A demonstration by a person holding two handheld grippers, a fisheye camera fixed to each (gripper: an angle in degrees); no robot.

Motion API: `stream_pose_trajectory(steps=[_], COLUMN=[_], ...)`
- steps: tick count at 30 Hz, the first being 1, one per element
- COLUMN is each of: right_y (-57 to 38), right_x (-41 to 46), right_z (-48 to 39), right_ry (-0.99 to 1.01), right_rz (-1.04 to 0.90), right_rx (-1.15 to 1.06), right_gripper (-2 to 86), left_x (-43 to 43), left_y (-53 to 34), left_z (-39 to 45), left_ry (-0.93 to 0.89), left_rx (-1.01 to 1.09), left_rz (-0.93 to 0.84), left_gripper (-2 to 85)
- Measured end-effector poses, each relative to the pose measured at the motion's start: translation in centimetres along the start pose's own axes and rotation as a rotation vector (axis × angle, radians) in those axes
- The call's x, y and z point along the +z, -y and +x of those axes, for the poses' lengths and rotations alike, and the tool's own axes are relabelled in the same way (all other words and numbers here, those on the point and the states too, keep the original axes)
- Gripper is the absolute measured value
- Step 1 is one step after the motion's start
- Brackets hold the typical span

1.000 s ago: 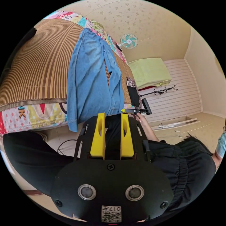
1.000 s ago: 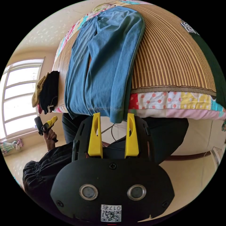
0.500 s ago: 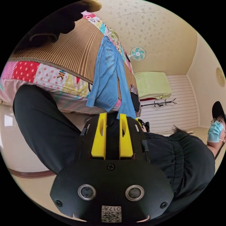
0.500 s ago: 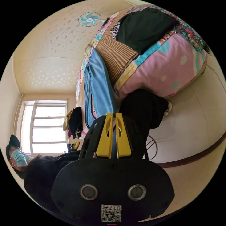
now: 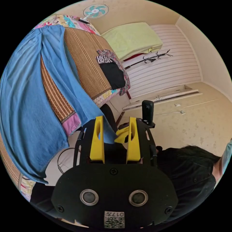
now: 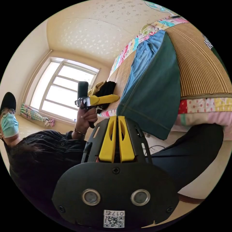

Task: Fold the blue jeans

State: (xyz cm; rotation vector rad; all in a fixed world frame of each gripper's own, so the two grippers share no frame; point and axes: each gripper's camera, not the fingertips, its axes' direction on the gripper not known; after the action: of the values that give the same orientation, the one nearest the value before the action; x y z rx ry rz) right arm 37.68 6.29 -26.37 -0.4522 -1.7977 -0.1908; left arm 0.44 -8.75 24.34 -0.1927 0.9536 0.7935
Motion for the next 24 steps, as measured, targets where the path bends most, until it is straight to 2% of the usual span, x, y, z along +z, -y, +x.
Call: stream_pose_trajectory(steps=[3, 6, 9, 13, 16, 20, 22, 23, 24], right_y=[-0.3, -1.1, 1.4, 12.5, 18.2, 17.2, 12.7, 11.4, 8.8], right_x=[2.1, 1.8, -1.3, -4.5, -2.5, 4.6, 9.6, 10.0, 8.8], right_z=[1.3, 4.6, 8.8, 11.0, 8.7, 8.0, 9.8, 10.1, 9.7], right_ry=[-0.001, -0.130, -0.246, -0.330, -0.351, -0.346, -0.442, -0.455, -0.437], right_rz=[-0.136, -0.315, -0.385, -0.315, -0.272, -0.370, -0.456, -0.425, -0.249], right_rx=[0.016, 0.100, 0.218, 0.230, 0.122, 0.043, 0.071, 0.075, 0.089], right_gripper=[1.4, 1.5, 2.1, 3.3, 4.2, 5.8, 6.8, 6.5, 6.0], left_x=[3.4, 4.9, 5.4, 4.2, 3.5, 1.4, 0.8, 0.6, 0.3], left_y=[-0.5, -2.5, -4.0, -5.0, -5.0, -6.9, -8.1, -8.9, -9.8], left_z=[-1.1, -1.2, -0.9, -2.5, -5.1, -7.8, -9.1, -10.0, -10.7], left_ry=[-0.058, -0.183, -0.128, -0.002, 0.024, 0.004, -0.006, -0.015, -0.027], left_rx=[-0.031, 0.010, 0.034, -0.015, -0.086, -0.142, -0.180, -0.210, -0.237], left_rz=[0.007, 0.013, -0.003, 0.063, 0.053, 0.118, 0.128, 0.129, 0.132], left_gripper=[2.0, -0.4, -0.7, 0.5, 9.2, 10.2, 10.1, 10.1, 10.1])
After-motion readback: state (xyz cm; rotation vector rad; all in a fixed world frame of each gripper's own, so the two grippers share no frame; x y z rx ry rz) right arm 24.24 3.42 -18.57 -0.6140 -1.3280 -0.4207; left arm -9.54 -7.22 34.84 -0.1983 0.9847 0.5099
